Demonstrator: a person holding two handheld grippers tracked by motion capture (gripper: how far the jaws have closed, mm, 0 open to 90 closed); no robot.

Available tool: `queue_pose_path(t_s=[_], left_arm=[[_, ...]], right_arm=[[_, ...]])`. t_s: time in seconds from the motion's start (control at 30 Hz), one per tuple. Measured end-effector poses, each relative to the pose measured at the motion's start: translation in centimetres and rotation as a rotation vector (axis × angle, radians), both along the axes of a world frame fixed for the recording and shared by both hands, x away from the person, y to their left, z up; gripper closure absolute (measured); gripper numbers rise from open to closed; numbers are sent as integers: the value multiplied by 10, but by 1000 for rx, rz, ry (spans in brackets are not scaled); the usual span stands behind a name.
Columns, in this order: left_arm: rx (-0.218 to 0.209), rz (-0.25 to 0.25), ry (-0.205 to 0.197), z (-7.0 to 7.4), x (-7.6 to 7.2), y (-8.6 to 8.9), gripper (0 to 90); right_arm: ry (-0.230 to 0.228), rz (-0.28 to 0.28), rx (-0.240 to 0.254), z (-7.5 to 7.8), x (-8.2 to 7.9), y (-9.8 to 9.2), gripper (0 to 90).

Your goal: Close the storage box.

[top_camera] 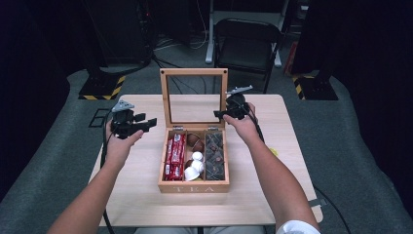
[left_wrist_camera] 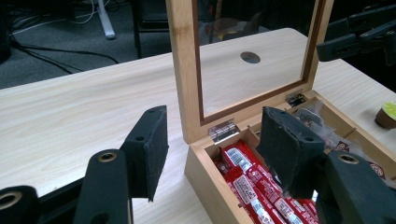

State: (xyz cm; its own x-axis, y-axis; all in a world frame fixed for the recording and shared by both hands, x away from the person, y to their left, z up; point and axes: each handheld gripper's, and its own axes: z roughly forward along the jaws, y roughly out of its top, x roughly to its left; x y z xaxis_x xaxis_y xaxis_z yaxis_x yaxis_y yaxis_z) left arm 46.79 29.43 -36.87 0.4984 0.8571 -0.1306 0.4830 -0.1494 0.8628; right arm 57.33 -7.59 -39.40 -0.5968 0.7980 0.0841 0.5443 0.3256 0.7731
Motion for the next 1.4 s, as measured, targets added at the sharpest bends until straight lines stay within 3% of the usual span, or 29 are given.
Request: queue_pose_path(t_s=[0.53,0.83,1.23,1.4], left_arm=[[6,-3,1,0,-1,2,421],[2,3,-3,1,-1,3,421],[8,-2,3,0,-1,1,420],[9,0,3,-1,0,1,419]], right_arm=[[-4,5,-11,1,5,5,338],[1,2,10,3,4,3,344],[10,-4,13,9,1,-4,492],[-8,-1,-3,10,1,-7,587]])
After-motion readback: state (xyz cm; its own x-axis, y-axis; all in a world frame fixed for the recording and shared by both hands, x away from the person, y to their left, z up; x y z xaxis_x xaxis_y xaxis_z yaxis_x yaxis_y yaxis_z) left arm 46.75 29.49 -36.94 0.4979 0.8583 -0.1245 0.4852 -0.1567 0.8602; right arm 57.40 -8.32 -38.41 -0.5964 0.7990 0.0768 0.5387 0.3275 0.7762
